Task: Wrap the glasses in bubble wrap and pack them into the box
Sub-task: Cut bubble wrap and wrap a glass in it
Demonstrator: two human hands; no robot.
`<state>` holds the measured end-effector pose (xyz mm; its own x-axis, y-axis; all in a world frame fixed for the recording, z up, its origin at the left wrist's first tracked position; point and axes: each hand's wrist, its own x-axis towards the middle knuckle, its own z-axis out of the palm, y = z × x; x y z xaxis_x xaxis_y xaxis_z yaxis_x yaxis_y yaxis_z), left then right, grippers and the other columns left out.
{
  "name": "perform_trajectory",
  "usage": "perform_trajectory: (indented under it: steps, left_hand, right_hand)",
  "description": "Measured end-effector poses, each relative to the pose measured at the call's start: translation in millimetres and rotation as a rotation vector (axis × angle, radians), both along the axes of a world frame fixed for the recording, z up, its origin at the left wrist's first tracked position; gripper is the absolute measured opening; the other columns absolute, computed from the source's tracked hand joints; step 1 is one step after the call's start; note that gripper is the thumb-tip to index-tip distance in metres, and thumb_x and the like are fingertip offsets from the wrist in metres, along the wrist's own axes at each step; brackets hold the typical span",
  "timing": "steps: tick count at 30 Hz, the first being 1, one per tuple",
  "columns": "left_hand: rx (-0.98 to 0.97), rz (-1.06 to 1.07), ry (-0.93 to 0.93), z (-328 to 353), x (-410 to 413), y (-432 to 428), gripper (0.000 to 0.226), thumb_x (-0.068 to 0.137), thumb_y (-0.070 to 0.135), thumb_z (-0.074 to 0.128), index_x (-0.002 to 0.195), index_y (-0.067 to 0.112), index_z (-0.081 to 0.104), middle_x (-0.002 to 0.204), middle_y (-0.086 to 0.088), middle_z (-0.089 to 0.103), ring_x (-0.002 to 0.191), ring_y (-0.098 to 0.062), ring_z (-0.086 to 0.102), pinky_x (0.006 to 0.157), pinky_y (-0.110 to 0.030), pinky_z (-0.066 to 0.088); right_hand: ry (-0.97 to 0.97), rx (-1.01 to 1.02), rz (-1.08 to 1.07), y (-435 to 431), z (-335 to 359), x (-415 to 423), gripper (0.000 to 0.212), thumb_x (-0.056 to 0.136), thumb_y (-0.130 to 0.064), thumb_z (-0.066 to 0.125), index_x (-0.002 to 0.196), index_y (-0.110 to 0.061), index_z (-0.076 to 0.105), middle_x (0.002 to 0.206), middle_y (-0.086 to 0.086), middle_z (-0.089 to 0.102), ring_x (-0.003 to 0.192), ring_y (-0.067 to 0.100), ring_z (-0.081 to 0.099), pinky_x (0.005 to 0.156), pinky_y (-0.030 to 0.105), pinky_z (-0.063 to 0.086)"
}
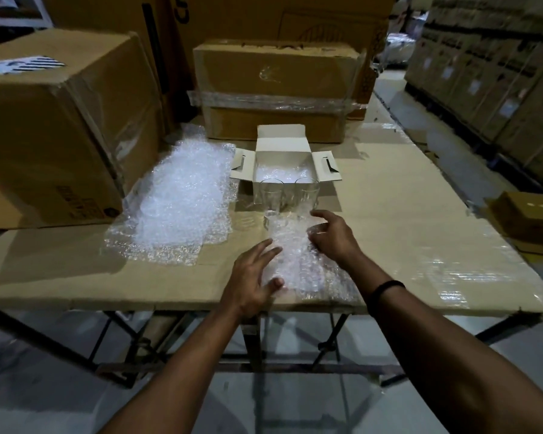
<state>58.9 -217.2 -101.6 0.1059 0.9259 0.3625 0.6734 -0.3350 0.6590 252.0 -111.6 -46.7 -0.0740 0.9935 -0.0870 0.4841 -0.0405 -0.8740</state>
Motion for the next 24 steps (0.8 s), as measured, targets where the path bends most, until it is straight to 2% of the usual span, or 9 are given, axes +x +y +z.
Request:
perform_trajectory:
  steps: [2,5,7,11,13,16,18,22,24]
  left_hand:
    - [-0.107,0.044,0.077,0.2,1.4,7.5,0.082,0.084,0.082,0.022,0.135,0.027,0.057,0.152,-0.004,0.041,0.142,-0.024,0.031,0.114,-0.044,0.023]
    - [-0.298,0.087,0.288,-2.0,8.8,13.5,0.066,0.087,0.074,0.03,0.133,0.036,0.057,0.156,0.001,0.034,0.147,-0.019,0.017,0.117,-0.042,0.012]
    - [-0.327,0.102,0.318,-3.2,11.9,14.8,0.054,0.091,0.067,0.039,0.134,0.038,0.055,0.156,0.002,0.034,0.147,-0.018,0.015,0.116,-0.042,0.009]
    - [-0.299,0.231,0.421,2.7,16.4,13.3,0.059,0.088,0.067,0.048,0.136,0.034,0.051,0.151,0.003,0.04,0.141,-0.021,0.025,0.111,-0.043,0.017]
    - [-0.301,0.33,0.447,9.4,17.5,11.8,0.062,0.083,0.074,0.046,0.125,0.03,0.057,0.138,0.001,0.049,0.129,-0.022,0.037,0.103,-0.042,0.024]
    - [-0.384,0.391,0.52,18.7,18.1,13.7,0.073,0.074,0.088,0.036,0.109,0.029,0.061,0.123,-0.001,0.054,0.116,-0.026,0.043,0.094,-0.043,0.029]
    - [-0.442,0.345,0.572,24.3,20.9,16.6,0.067,0.073,0.087,0.041,0.099,0.029,0.063,0.117,-0.001,0.056,0.114,-0.027,0.044,0.092,-0.043,0.03]
    - [-0.439,0.298,0.371,33.9,22.6,20.9,0.017,0.082,0.044,0.063,0.089,0.03,0.057,0.098,0.003,0.063,0.103,-0.023,0.05,0.082,-0.038,0.026]
    - [-0.39,0.296,0.204,37.1,15.5,25.0,0.009,0.082,0.02,0.061,0.088,0.027,0.058,0.089,0.003,0.066,0.095,-0.022,0.057,0.082,-0.036,0.027]
  right_hand:
    - [-0.097,0.036,0.009,0.1,-0.9,13.2,0.047,0.081,0.004,0.062,0.124,-0.015,0.062,0.102,0.005,0.071,0.062,0.019,0.065,0.059,0.031,0.055]
    - [-0.35,0.074,0.018,0.2,-8.8,28.8,0.046,0.084,-0.003,0.065,0.13,-0.01,0.06,0.125,0.006,0.066,0.104,0.026,0.066,0.095,0.03,0.049]
    - [-0.419,0.037,0.017,-4.8,-12.5,33.5,0.047,0.086,-0.005,0.062,0.133,-0.009,0.057,0.131,0.01,0.062,0.116,0.028,0.06,0.102,0.03,0.044]
    - [-0.751,0.266,-0.01,-15.0,-26.0,39.4,0.05,0.083,-0.021,0.066,0.132,-0.02,0.056,0.136,0.011,0.052,0.116,0.034,0.052,0.097,0.042,0.042]
    - [-0.794,0.414,-0.008,-17.8,-29.8,38.7,0.042,0.082,-0.023,0.068,0.124,-0.023,0.061,0.132,0.008,0.053,0.111,0.033,0.052,0.091,0.043,0.041]
    - [-0.908,0.36,0.165,-20.7,-31.5,36.1,0.03,0.088,-0.031,0.058,0.116,-0.028,0.067,0.125,0.003,0.06,0.107,0.03,0.054,0.087,0.038,0.041]
    - [-0.915,0.299,0.182,-20.9,-30.6,36.1,0.03,0.09,-0.034,0.054,0.116,-0.028,0.067,0.122,0.004,0.063,0.105,0.031,0.055,0.086,0.037,0.041]
    - [-0.872,0.335,0.158,-15.3,-22.3,35.5,0.035,0.089,-0.028,0.059,0.124,-0.028,0.061,0.131,0.003,0.058,0.115,0.029,0.051,0.092,0.037,0.038]
    - [-0.873,0.396,0.225,-10.1,-15.2,33.0,0.054,0.086,-0.02,0.064,0.137,-0.027,0.049,0.143,0.003,0.048,0.124,0.029,0.044,0.096,0.038,0.035]
